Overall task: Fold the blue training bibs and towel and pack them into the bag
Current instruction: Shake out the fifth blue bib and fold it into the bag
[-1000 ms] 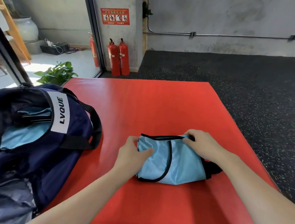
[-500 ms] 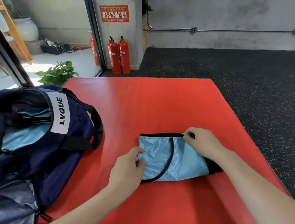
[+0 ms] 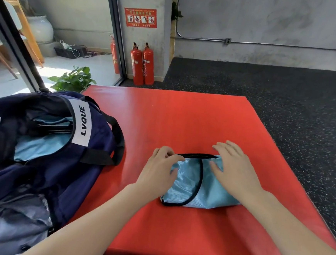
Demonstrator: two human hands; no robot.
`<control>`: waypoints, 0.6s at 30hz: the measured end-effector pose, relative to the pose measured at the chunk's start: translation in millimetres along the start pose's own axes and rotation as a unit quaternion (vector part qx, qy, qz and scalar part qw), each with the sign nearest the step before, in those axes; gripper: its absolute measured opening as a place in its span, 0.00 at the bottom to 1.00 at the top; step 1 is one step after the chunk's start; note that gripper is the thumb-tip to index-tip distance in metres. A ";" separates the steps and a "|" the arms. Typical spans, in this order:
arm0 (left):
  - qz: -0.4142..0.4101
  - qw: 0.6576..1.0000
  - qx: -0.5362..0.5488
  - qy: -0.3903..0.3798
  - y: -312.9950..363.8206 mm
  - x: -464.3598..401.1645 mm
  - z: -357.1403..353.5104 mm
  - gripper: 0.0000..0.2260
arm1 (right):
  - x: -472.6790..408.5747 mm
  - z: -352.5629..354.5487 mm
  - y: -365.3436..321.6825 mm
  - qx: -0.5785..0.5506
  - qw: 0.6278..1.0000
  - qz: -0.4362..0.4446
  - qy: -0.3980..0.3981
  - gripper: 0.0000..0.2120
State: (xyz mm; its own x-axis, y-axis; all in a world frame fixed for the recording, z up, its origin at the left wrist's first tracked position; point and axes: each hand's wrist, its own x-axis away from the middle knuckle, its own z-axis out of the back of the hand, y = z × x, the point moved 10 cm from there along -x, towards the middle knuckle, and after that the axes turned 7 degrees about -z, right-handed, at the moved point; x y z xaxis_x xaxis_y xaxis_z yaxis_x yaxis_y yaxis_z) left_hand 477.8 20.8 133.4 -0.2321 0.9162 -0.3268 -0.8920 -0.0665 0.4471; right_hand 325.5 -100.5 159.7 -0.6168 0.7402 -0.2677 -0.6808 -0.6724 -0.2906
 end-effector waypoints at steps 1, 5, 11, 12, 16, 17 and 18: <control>-0.009 1.000 -0.011 -0.007 0.1 -3.8 -2.9 0.15 | 4.6 3.2 -6.1 -0.009 1.000 0.004 0.010 0.15; -0.019 0.996 -0.049 -0.075 -5.4 -11.7 -20.7 0.13 | 32.7 -29.7 -3.2 -0.040 0.984 -0.076 -0.156 0.19; 0.016 0.995 -0.037 -0.086 -24.0 -9.4 -21.3 0.11 | 51.7 -47.7 0.5 0.060 0.974 -0.076 -0.206 0.24; 0.018 0.996 -0.043 -0.082 -24.8 -8.1 -18.7 0.10 | 46.7 -44.5 5.8 0.074 0.976 -0.084 -0.188 0.23; -0.007 0.994 -0.056 -0.095 -13.9 2.5 -15.0 0.08 | 24.4 -33.0 32.1 0.065 0.990 -0.085 -0.094 0.16; -0.016 0.994 -0.044 -0.102 -9.0 6.7 -16.2 0.09 | 20.6 -29.8 35.5 0.065 0.993 -0.065 -0.069 0.13; -0.025 0.994 -0.028 -0.106 -4.5 11.0 -17.1 0.11 | 17.9 -28.0 38.4 0.062 0.996 -0.047 -0.050 0.11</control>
State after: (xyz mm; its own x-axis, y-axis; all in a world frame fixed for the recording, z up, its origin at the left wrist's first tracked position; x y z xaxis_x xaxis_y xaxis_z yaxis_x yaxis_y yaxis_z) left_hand 472.6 24.4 113.5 -0.1058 0.9812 -0.1616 -0.9222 -0.0360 0.3850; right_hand 299.3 -113.2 118.0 -0.5797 0.8010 -0.1498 -0.7773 -0.5987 -0.1934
